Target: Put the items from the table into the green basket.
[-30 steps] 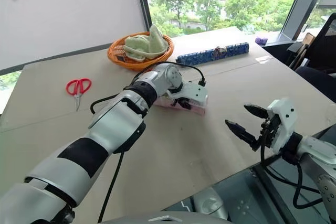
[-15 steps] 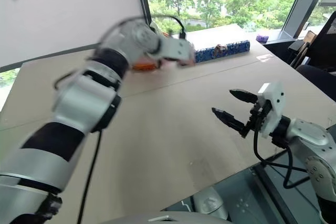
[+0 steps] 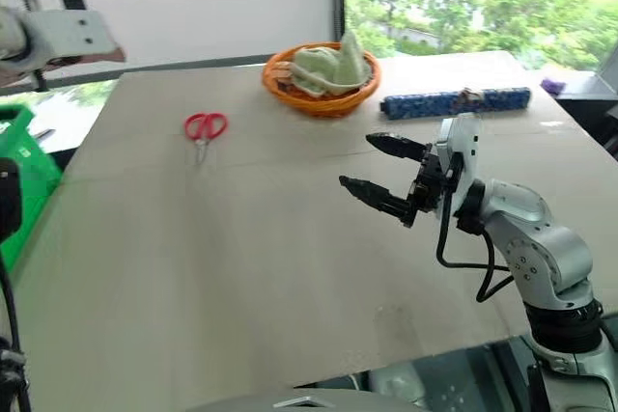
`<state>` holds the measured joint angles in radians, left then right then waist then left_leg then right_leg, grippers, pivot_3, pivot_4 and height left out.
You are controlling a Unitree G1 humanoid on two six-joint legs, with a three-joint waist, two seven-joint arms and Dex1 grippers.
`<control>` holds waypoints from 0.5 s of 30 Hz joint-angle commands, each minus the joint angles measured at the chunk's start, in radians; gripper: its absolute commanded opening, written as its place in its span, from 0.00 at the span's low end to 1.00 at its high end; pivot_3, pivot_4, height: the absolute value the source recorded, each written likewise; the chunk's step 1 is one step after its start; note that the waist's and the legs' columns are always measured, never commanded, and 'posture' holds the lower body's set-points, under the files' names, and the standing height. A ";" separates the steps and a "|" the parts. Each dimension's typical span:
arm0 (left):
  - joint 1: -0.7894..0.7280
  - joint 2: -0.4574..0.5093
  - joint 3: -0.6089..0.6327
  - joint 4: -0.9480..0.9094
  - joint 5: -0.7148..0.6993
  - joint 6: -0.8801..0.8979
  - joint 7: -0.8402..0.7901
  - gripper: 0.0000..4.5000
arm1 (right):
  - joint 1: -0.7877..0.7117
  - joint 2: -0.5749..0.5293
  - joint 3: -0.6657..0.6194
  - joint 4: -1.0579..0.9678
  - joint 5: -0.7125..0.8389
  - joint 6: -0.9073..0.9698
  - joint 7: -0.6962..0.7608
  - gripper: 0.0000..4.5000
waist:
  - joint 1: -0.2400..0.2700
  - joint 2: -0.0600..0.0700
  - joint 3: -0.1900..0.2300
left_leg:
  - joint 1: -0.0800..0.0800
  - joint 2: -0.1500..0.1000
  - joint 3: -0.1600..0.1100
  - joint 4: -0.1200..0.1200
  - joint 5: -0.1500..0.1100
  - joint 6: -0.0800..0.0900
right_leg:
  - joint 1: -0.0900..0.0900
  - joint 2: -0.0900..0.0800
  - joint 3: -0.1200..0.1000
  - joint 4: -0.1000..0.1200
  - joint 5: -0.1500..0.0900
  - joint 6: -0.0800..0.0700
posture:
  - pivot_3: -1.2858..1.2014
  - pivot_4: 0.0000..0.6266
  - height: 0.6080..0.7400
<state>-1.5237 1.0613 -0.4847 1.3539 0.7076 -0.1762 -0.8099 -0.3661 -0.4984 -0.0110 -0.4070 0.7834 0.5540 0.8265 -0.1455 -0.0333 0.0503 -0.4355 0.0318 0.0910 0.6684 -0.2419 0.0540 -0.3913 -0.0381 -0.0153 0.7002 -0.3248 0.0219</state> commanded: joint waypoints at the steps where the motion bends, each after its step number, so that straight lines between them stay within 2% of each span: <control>1: 0.047 0.050 0.051 -0.080 -0.043 0.029 -0.009 0.13 | -0.050 0.022 0.025 0.027 -0.015 -0.029 0.041 1.00 | 0.047 -0.004 -0.001 | -0.001 0.000 0.000 0.001 0.000 0.000 | -0.001 -0.001 -0.001 0.001 0.000 0.000 | 0.50 0.00 1.00; 5: 0.135 0.099 0.112 -0.111 -0.092 0.085 0.009 0.13 | -0.080 0.028 0.042 0.040 -0.009 -0.017 0.079 1.00 | 0.106 -0.008 -0.003 | -0.001 -0.002 0.001 0.006 -0.001 0.002 | -0.002 -0.004 -0.002 0.005 0.000 0.000 | 0.51 0.00 1.00; 10: 0.192 0.155 0.124 -0.142 -0.082 0.104 0.047 0.13 | -0.108 0.043 0.054 0.033 0.001 0.003 0.085 1.00 | 0.114 -0.014 -0.005 | -0.001 -0.002 0.000 0.011 -0.002 0.003 | -0.001 -0.005 -0.004 0.011 0.000 0.000 | 0.52 0.00 1.00; 15: 0.217 0.127 0.154 -0.132 -0.110 0.077 0.107 0.13 | -0.101 0.046 0.058 0.021 -0.004 0.013 0.079 1.00 | 0.118 -0.014 -0.006 | 0.003 -0.002 -0.002 0.012 -0.002 0.003 | 0.003 -0.006 -0.006 0.013 0.000 0.000 | 0.51 0.00 1.00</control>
<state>-1.2895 1.1864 -0.3539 1.2491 0.6147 -0.0811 -0.7434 -0.4553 -0.4517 0.0572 -0.3517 0.7681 0.5674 0.9065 -0.0273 -0.0469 0.0448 -0.4328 0.0297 0.0887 0.6804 -0.2437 0.0570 -0.3883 -0.0441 -0.0218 0.7130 -0.3247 0.0216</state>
